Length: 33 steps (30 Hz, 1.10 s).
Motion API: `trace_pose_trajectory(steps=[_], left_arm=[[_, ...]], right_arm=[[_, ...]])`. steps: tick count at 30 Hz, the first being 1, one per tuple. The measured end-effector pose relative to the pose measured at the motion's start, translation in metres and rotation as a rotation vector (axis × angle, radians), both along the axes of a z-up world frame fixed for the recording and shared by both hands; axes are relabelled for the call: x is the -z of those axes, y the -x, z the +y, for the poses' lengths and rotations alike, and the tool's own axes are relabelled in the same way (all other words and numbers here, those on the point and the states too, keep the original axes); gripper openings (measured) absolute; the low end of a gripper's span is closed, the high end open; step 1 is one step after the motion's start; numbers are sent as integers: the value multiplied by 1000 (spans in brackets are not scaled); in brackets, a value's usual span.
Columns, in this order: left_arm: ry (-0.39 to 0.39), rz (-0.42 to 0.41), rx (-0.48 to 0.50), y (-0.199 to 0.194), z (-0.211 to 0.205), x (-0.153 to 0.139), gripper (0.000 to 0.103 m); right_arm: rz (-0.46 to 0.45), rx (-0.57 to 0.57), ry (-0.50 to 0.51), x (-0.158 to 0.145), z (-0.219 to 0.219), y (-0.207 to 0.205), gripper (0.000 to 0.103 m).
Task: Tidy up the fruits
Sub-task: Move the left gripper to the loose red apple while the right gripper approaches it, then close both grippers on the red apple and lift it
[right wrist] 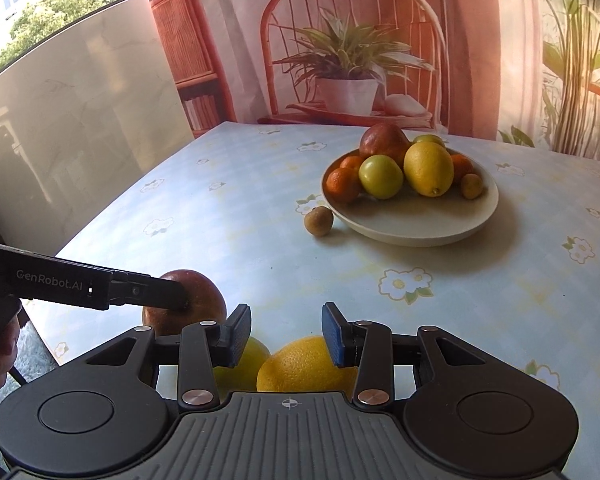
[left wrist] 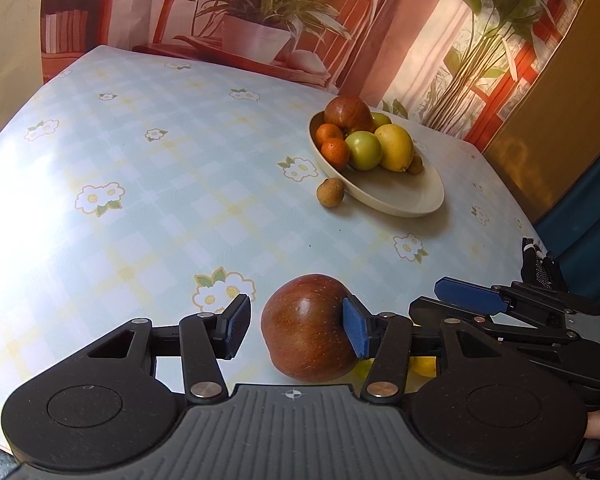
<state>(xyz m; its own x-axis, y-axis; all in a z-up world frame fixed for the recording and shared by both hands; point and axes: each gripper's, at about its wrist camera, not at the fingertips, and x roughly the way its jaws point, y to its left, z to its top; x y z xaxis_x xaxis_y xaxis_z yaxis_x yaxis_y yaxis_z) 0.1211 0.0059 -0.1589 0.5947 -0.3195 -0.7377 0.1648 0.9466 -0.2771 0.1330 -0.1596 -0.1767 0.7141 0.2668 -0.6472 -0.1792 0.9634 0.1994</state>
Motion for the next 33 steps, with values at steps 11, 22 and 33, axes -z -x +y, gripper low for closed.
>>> trace_pose_trajectory(steps=[11, 22, 33], left_arm=[[51, 14, -71, -9, 19, 1, 55], [79, 31, -81, -21, 23, 5, 59], [95, 26, -110, -25, 31, 8, 59]], right_arm=[[10, -112, 29, 0, 20, -8, 43], [38, -315, 104, -1, 64, -24, 54], [89, -386, 152, 15, 90, -45, 57]])
